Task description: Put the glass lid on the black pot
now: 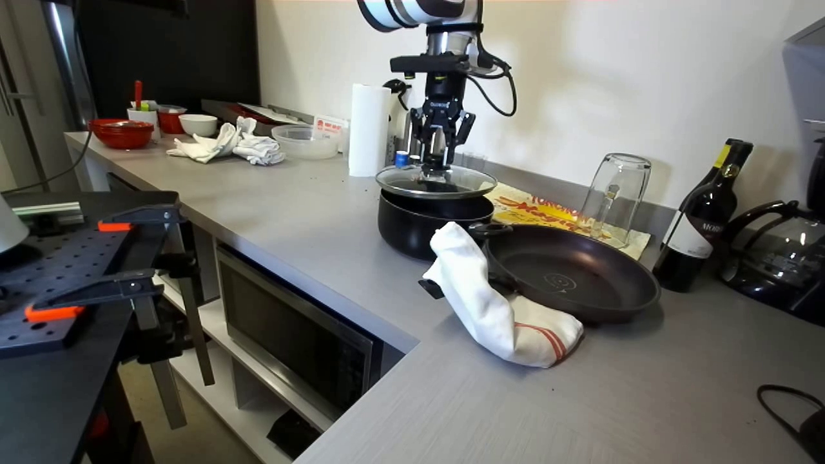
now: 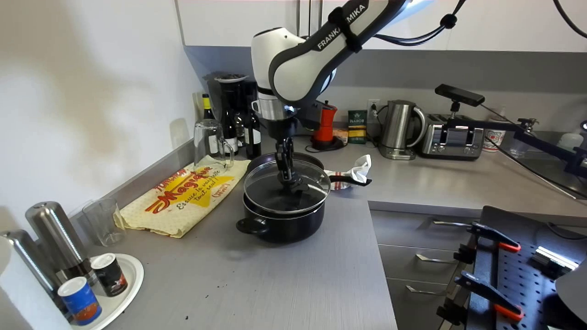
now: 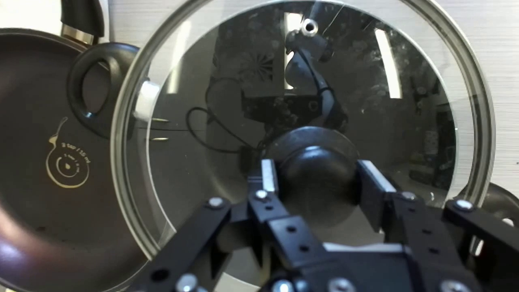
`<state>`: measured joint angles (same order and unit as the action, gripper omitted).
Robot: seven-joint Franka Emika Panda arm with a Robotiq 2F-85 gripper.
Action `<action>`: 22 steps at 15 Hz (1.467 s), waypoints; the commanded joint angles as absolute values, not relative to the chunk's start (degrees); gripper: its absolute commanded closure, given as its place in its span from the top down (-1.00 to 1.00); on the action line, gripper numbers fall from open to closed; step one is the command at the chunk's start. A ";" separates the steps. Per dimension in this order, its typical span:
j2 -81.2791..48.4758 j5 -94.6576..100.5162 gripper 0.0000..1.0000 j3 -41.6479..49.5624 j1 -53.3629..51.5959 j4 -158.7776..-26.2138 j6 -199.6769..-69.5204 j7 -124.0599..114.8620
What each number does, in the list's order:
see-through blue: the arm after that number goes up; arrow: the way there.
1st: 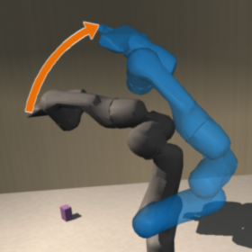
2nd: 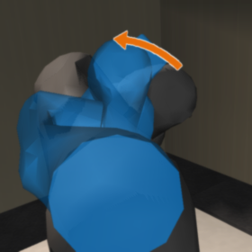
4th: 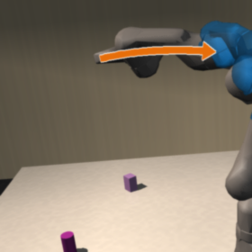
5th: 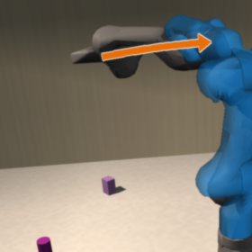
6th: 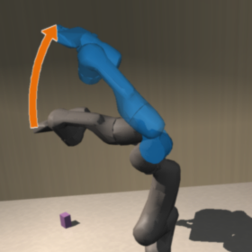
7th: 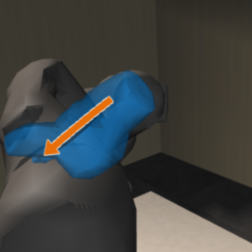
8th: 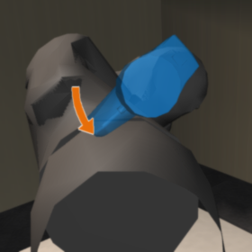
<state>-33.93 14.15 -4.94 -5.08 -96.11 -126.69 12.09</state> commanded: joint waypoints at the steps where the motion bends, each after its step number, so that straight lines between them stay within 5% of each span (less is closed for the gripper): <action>1: -37.40 13.20 -0.50 -4.93 -5.53 -89.52 -122.72 13.95; 22: -43.32 13.40 -0.50 -5.27 -6.66 -81.94 -118.44 14.54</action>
<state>-43.49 14.15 -5.19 -5.91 -83.97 -120.84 13.34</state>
